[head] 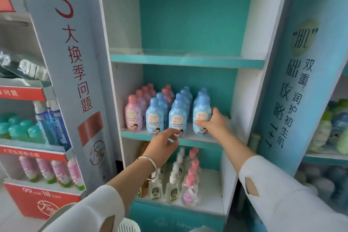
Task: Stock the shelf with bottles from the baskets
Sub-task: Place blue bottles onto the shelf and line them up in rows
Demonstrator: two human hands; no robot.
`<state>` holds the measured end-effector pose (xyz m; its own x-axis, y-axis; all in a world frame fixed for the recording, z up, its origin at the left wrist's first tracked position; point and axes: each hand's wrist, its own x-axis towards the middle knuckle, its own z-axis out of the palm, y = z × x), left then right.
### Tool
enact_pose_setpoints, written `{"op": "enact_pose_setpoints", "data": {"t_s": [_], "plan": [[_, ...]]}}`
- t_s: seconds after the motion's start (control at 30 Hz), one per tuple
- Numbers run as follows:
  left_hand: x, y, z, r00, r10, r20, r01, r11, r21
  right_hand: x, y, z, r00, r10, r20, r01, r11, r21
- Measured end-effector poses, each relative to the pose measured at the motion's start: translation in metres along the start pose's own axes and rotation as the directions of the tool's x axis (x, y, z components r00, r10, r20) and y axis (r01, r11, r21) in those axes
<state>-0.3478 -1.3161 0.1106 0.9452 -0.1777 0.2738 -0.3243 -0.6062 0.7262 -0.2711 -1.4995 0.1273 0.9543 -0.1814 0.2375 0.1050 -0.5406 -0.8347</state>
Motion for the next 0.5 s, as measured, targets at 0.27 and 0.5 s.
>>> {"op": "enact_pose_setpoints", "data": {"t_s": [0.27,0.5], "plan": [[0.011,-0.016,0.007,1.0,-0.005,0.021,0.004,0.999,0.054,0.022,0.009,0.021,0.995,0.086,0.044,-0.086,0.996,0.005],[0.004,-0.015,0.005,1.0,-0.007,0.015,0.006,0.998,0.069,0.005,0.007,0.017,0.998,0.037,-0.041,-0.042,0.991,-0.125]]}}
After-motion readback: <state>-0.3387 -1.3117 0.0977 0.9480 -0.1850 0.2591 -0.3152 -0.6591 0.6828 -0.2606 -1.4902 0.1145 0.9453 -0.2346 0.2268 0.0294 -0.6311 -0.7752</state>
